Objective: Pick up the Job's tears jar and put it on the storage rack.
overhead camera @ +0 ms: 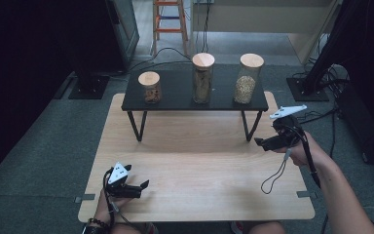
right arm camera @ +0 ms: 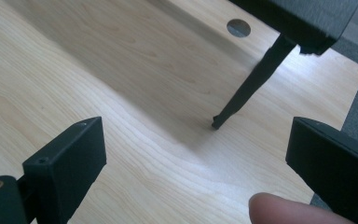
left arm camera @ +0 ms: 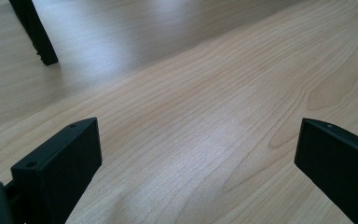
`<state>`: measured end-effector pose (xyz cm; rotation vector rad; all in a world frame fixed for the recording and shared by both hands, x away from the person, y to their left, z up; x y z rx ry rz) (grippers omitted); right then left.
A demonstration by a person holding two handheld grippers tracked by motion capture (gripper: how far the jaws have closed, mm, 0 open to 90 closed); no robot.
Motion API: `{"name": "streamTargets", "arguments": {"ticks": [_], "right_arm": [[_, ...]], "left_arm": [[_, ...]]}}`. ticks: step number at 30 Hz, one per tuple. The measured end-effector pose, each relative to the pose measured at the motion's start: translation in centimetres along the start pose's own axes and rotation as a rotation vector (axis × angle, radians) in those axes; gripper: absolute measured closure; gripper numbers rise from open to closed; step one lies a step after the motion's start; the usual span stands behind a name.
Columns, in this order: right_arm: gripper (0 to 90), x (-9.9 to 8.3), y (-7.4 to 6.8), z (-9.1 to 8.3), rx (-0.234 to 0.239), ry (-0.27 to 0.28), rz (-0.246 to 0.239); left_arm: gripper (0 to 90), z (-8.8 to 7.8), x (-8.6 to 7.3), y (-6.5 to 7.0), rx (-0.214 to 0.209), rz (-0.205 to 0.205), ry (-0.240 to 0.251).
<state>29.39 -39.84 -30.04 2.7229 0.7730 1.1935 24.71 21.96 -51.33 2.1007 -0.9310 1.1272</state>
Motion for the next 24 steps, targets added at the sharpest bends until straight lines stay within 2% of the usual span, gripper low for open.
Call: {"name": "streamTargets", "arguments": {"ticks": [8,24], "right_arm": [[4.9,-1.2,-0.3,0.5,-0.009,-0.002,0.007],[4.8,-3.3,-1.4,1.9,-0.038,-0.015,-0.009]], "left_arm": [[0.6,0.0,0.0,0.0,-0.002,-0.001,0.002],[0.6,0.0,0.0,0.0,-0.002,0.004,-0.003]]}}
Point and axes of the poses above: each handheld gripper's, and its own axes: z roughly forward along the jaws, x roughly out of its top, y roughly to its right, the point moved 5 cm from there along z, roughly forward along the jaws, and after that the axes turned 13 degrees about -x, right-handed, at the moved point
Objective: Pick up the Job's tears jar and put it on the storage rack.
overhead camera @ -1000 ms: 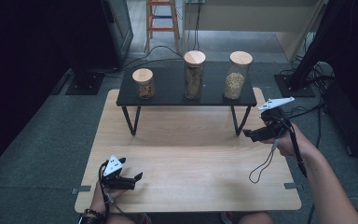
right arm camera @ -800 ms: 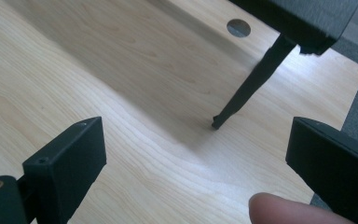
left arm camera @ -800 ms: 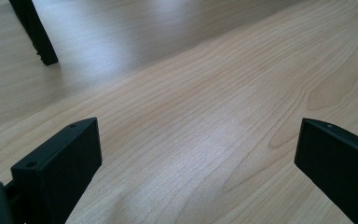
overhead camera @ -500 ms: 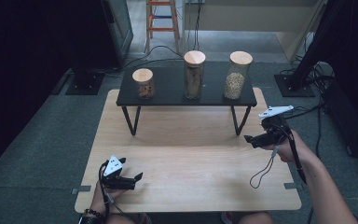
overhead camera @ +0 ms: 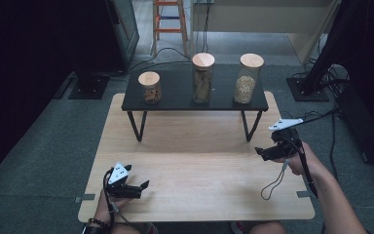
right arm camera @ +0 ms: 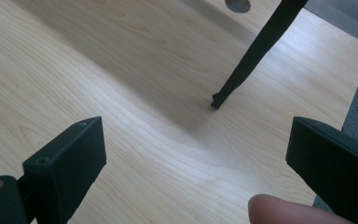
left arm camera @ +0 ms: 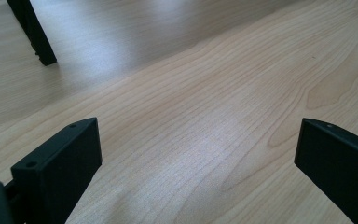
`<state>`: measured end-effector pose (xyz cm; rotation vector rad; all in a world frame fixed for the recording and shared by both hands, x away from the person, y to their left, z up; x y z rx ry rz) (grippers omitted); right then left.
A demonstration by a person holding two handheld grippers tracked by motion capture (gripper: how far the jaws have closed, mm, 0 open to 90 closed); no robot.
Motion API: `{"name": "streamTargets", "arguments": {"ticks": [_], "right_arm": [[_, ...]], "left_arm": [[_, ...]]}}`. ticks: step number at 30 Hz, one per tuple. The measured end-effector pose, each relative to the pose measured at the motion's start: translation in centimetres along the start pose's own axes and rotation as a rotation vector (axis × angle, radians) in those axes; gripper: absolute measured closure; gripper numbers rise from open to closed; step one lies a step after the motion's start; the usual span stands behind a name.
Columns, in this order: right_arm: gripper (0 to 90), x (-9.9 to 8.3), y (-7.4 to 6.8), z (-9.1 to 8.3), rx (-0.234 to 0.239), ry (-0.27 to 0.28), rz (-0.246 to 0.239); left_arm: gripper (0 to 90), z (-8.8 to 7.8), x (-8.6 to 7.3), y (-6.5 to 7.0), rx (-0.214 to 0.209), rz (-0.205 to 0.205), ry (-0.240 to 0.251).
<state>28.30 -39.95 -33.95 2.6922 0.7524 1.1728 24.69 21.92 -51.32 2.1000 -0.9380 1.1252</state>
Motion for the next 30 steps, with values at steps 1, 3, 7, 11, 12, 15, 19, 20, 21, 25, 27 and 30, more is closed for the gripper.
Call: {"name": "streamTargets", "arguments": {"ticks": [1,3,7,11,12,15,19,20,21,25,27,30], "right_arm": [[4.9,-0.1,-0.1,0.1,0.0,-0.004,0.002],[4.8,-0.4,-0.2,0.3,0.003,-0.007,0.003],[4.8,-0.9,-0.5,0.7,-0.002,-0.012,0.005],[5.0,-1.6,-0.8,1.2,-0.007,-0.015,0.007],[5.0,-1.8,-0.8,1.3,-0.005,-0.017,0.006],[5.0,-2.4,-1.0,1.6,-0.005,-0.021,0.005],[5.0,-3.3,-1.0,2.0,-0.006,-0.025,0.019],[5.0,-3.5,-1.0,2.2,-0.006,-0.027,0.021],[5.0,-3.7,-1.1,2.3,-0.007,-0.029,0.019],[5.0,-4.3,-1.4,2.7,-0.009,-0.034,0.02],[5.0,-4.6,-1.5,2.9,-0.009,-0.032,0.022],[5.0,-5.0,-1.8,3.1,-0.011,-0.032,0.029]], "left_arm": [[0.6,0.0,0.0,0.0,0.0,0.0,0.0],[0.6,0.0,0.0,0.0,0.0,0.0,0.0],[0.6,0.0,0.0,0.0,0.0,0.0,-0.002],[0.6,0.0,0.0,0.0,0.001,0.0,-0.003],[0.7,0.0,0.0,0.0,0.001,0.001,-0.004],[0.6,0.0,0.0,0.0,0.0,-0.002,-0.003],[0.6,0.0,0.0,0.0,0.001,0.003,-0.005],[0.6,0.0,0.0,0.0,0.001,0.001,-0.005],[0.6,0.0,0.0,0.0,0.002,0.002,-0.006],[0.6,0.1,0.1,0.1,0.003,0.003,-0.007],[0.6,0.1,0.0,0.1,0.004,0.002,-0.006],[0.6,0.1,0.0,0.1,0.004,0.002,-0.006]]}}
Point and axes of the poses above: each handheld gripper's, and its own axes: z roughly forward along the jaws, x roughly out of its top, y roughly to its right, the point moved 5 cm from there along z, roughly forward along the jaws, and after that the axes turned 13 degrees about -x, right-handed, at the moved point
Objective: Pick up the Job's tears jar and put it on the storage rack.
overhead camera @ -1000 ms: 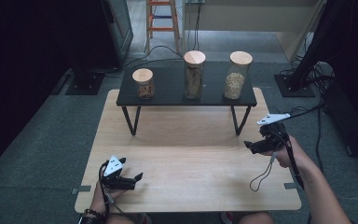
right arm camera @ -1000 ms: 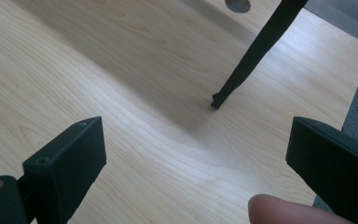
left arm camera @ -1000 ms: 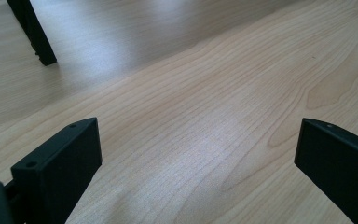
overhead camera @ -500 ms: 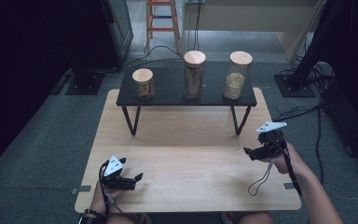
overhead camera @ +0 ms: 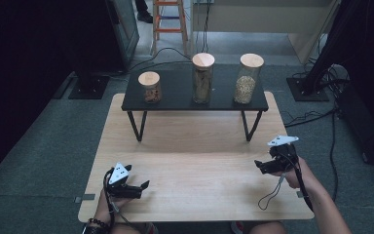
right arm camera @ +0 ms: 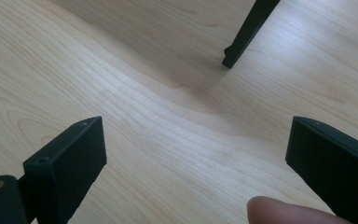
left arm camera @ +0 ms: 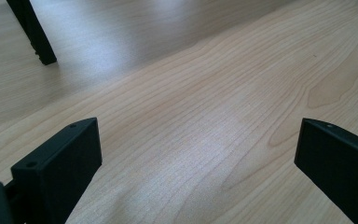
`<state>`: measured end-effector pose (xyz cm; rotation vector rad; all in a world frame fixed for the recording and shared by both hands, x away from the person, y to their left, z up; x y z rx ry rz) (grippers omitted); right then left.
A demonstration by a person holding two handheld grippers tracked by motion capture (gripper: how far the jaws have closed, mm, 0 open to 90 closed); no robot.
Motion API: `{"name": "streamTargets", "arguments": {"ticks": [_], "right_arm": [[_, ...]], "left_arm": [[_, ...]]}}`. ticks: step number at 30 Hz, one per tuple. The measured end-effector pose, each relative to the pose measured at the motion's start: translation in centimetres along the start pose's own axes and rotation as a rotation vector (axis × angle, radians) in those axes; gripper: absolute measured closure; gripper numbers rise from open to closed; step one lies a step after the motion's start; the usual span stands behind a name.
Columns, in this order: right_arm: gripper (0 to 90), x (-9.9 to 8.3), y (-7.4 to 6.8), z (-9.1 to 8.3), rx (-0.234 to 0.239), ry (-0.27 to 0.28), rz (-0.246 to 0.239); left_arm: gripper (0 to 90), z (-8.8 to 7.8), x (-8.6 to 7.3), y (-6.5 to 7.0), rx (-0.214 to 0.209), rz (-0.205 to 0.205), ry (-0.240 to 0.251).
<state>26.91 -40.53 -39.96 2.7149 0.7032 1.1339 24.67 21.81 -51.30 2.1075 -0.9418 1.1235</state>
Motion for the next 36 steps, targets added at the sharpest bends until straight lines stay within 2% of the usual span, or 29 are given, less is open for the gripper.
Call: {"name": "streamTargets", "arguments": {"ticks": [11,13,15,18,36], "right_arm": [[5.0,-1.9,-0.9,1.0,-0.018,0.017,0.018],[5.0,-2.2,-0.9,1.1,-0.019,0.027,0.028],[5.0,-2.9,-1.0,1.0,-0.024,0.065,0.04],[5.0,-3.7,-1.2,1.2,-0.027,0.092,0.054],[5.0,-7.2,-1.7,2.1,-0.039,0.142,0.108]], "left_arm": [[0.7,0.0,0.0,0.1,0.003,0.002,-0.001],[0.7,0.0,0.0,0.1,0.003,0.002,-0.001],[0.7,0.0,0.0,0.1,0.004,0.001,0.0],[0.6,0.1,0.0,0.1,0.005,0.001,-0.001],[0.7,0.1,0.0,0.2,0.008,-0.001,-0.003]]}}
Point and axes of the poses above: each handheld gripper's, and its own axes: z roughly forward along the jaws, x roughly out of its top, y roughly to its right, the point moved 5 cm from there along z, roughly forward along the jaws, and after that the axes turned 13 degrees about -x, right-handed, at the moved point
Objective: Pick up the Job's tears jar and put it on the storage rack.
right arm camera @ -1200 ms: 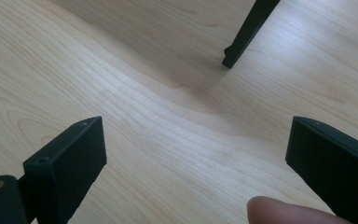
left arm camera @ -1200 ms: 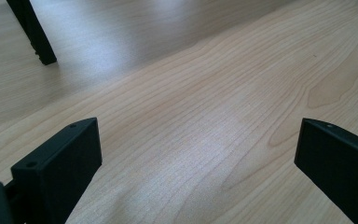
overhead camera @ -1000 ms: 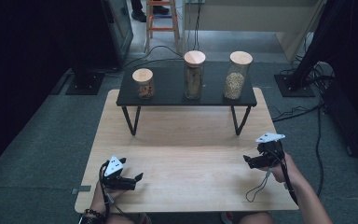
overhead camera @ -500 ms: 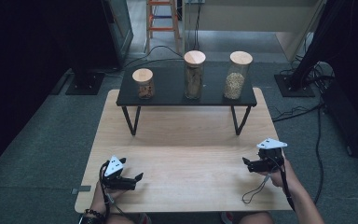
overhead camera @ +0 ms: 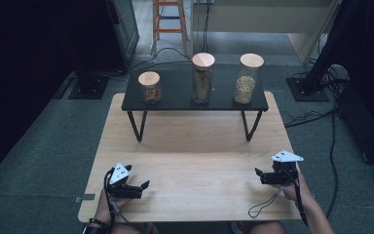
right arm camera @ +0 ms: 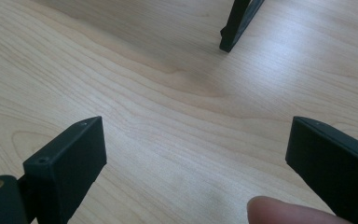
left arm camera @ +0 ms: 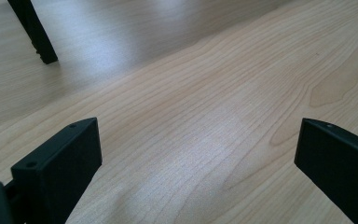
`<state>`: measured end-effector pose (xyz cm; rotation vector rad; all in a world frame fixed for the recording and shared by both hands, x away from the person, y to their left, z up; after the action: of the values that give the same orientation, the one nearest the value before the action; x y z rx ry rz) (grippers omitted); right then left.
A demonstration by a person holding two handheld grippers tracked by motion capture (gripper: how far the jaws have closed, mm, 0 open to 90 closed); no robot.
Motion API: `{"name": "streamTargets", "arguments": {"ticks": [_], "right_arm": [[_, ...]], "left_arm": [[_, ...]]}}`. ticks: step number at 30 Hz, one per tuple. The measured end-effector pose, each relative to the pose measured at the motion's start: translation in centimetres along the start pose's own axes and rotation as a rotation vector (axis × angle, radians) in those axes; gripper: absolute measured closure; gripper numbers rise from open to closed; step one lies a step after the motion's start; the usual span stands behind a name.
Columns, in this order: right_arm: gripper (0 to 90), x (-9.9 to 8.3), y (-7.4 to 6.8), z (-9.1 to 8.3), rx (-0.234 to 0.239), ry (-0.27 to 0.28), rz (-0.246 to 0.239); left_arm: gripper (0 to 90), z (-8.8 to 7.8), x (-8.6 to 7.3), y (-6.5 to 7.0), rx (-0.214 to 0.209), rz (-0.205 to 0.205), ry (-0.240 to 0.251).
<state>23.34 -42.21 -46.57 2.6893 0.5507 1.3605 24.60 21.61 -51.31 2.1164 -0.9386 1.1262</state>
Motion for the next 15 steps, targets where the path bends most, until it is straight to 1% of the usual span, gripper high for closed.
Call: {"name": "streamTargets", "arguments": {"ticks": [4,10,13,15], "right_arm": [[5.0,-1.4,0.1,0.1,0.006,0.049,0.032],[5.0,-2.5,0.2,0.2,-0.003,0.066,0.065],[5.0,-3.0,0.2,0.2,-0.008,0.081,0.08],[5.0,-3.3,0.3,0.3,-0.015,0.08,0.087]], "left_arm": [[0.7,0.0,0.0,0.0,0.001,0.003,-0.004],[0.7,0.0,0.0,0.0,0.003,0.003,-0.005],[0.7,-0.1,0.0,0.0,0.002,0.004,0.003],[0.6,-0.1,-0.1,0.0,0.003,0.006,0.006]]}}
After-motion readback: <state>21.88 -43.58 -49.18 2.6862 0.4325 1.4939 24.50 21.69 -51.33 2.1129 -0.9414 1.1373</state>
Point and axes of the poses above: each handheld gripper's, and its own axes: z roughly forward along the jaws, x roughly out of its top, y roughly to its right, the point moved 5 cm from there along z, roughly forward along the jaws, and after that the axes turned 13 degrees about -x, right-handed, at the moved point
